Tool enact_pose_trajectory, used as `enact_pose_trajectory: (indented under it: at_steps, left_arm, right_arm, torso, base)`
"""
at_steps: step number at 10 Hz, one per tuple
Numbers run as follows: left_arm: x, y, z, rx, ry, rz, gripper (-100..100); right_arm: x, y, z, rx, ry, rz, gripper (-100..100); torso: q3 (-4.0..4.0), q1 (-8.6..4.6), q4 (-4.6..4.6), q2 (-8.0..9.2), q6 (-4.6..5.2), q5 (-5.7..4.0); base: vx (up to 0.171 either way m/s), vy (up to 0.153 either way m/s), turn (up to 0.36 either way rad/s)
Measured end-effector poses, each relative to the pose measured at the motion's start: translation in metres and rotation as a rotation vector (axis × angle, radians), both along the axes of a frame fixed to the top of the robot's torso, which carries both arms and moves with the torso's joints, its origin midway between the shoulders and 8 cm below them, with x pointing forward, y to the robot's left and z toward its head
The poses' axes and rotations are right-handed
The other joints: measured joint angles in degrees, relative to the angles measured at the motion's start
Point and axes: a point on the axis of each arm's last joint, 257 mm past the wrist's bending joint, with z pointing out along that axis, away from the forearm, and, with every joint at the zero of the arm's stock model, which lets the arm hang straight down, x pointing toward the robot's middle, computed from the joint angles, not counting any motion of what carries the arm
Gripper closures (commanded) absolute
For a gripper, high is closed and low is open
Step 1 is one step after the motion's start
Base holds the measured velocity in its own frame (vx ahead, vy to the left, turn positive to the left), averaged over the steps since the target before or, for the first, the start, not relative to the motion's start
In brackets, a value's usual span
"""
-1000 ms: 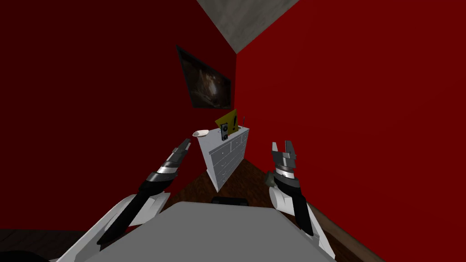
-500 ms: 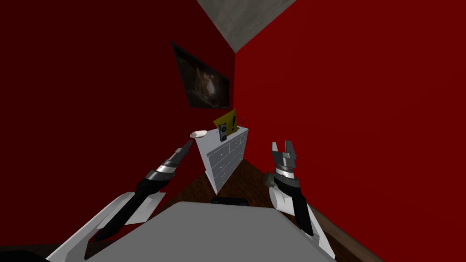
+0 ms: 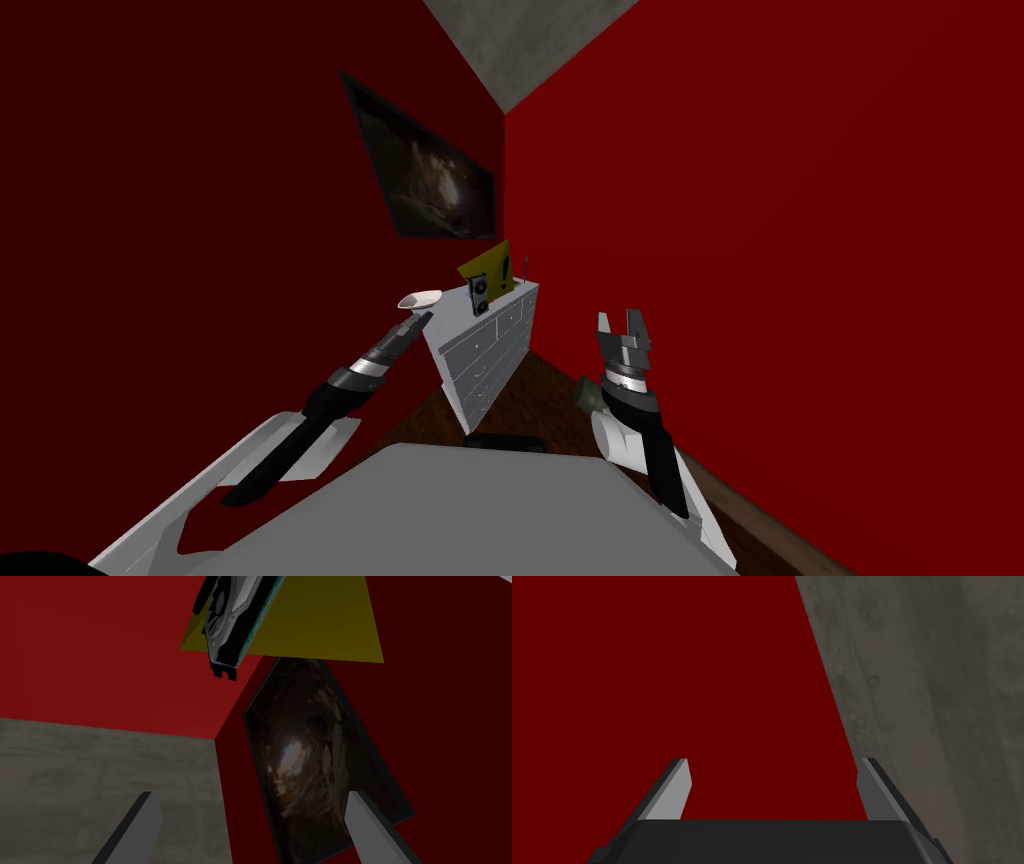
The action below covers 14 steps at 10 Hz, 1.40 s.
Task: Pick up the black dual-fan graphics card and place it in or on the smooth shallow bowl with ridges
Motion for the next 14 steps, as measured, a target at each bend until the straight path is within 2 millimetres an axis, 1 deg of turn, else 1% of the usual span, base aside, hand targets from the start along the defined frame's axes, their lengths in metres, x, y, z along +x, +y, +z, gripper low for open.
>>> enact_pose_trajectory:
  at_steps: [4,6,11,12,13,14]
  left_arm:
    - [0.015,0.006,-0.018,0.178,0.036,0.022,-100]
    - [0.023,0.012,-0.027,0.264,0.053,0.036,-100]
    - [0.037,0.021,-0.041,0.449,0.076,0.058,-100]
    - [0.037,0.022,-0.041,0.454,0.076,0.059,0]
    - [0.037,0.021,-0.041,0.453,0.076,0.059,-100]
    - [0.037,0.020,-0.036,0.454,0.073,0.057,-100]
  right_arm:
    - [0.000,0.000,0.000,0.000,0.000,0.000,0]
    - [0.000,0.000,0.000,0.000,0.000,0.000,0]
    - [0.000,0.000,0.000,0.000,0.000,0.000,0]
    - [0.000,0.000,0.000,0.000,0.000,0.000,0]
    - [0.000,0.000,0.000,0.000,0.000,0.000,0]
    - [0.000,0.000,0.000,0.000,0.000,0.000,0]
  torso:
    - [0.02,-0.01,0.00,0.04,0.00,0.00]
    - [0.00,-0.08,0.00,0.01,-0.02,-0.02]
    - [0.01,-0.06,0.00,0.02,-0.02,-0.01]
    - [0.09,-0.02,0.03,0.17,-0.07,-0.01]
    - [0.17,0.02,0.06,0.31,-0.06,0.00]
    - [0.05,-0.11,0.03,0.06,-0.06,-0.02]
  base:
    - [0.085,-0.029,-0.145]
    - [0.089,-0.040,-0.146]
    - [0.076,-0.025,-0.126]
    - [0.008,-0.002,0.006]
    - [0.113,-0.043,-0.004]
    - [0.072,-0.027,0.006]
